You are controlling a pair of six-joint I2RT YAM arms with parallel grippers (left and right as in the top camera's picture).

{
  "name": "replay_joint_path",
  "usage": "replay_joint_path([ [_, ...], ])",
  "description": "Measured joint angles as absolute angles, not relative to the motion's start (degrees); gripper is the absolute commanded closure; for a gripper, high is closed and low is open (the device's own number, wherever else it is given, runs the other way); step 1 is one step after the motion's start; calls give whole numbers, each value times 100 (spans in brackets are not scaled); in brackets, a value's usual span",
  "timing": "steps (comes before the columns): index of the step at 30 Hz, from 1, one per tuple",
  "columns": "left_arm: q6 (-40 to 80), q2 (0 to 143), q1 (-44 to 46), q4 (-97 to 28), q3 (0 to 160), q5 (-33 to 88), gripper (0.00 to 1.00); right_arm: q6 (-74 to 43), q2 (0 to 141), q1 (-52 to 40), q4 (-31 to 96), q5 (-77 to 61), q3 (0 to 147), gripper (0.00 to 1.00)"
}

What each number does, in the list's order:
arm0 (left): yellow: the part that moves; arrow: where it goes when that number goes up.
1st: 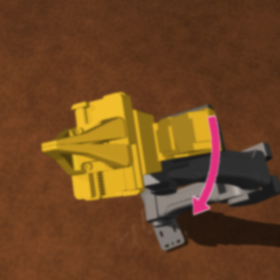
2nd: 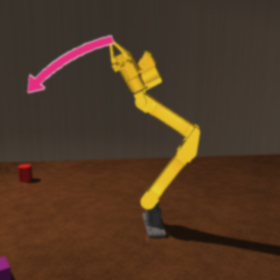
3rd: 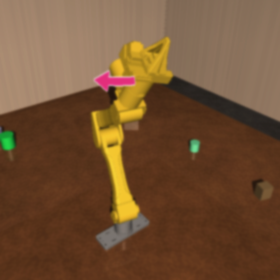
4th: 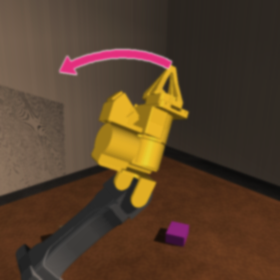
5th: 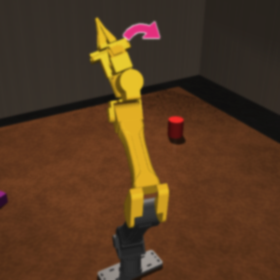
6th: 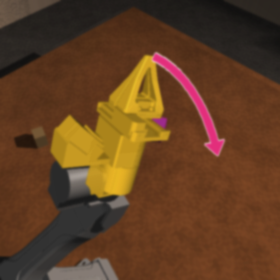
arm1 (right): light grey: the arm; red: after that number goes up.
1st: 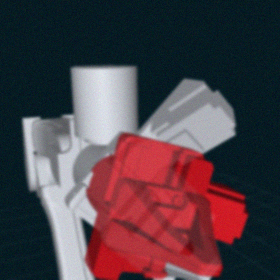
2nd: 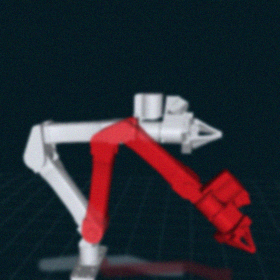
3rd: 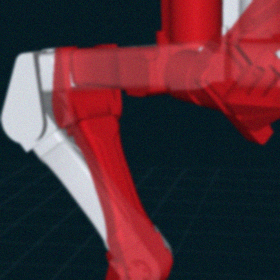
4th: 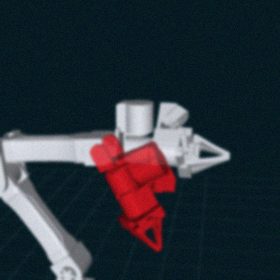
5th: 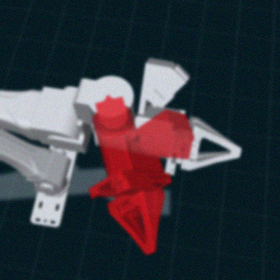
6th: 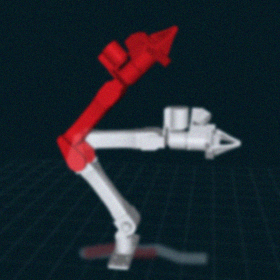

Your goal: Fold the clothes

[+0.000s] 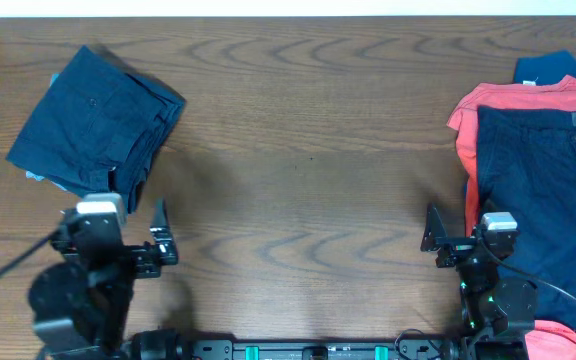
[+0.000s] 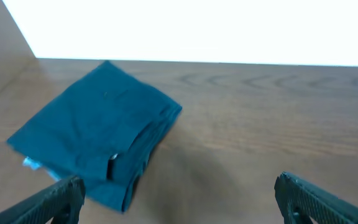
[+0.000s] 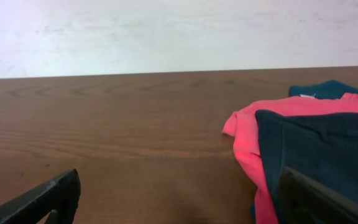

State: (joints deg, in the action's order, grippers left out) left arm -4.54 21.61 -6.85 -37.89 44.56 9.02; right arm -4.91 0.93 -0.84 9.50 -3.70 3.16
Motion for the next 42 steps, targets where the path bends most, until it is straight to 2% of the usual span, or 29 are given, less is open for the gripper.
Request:
replay_joint_path([
  [12,-325,207,-438,-2215,1918,836,2,-489,93,-84,950,-388,314,1],
  [22,-318,58,-401,-919,447,727,2,-491,91,-84,952,-390,314,1],
  [27,-301,58,-399,-292,207,705,2,-489,78,-84,952,-401,311,1],
  [42,-301,58,-395,-250,185,705,2,-489,73,-84,952,-405,311,1],
])
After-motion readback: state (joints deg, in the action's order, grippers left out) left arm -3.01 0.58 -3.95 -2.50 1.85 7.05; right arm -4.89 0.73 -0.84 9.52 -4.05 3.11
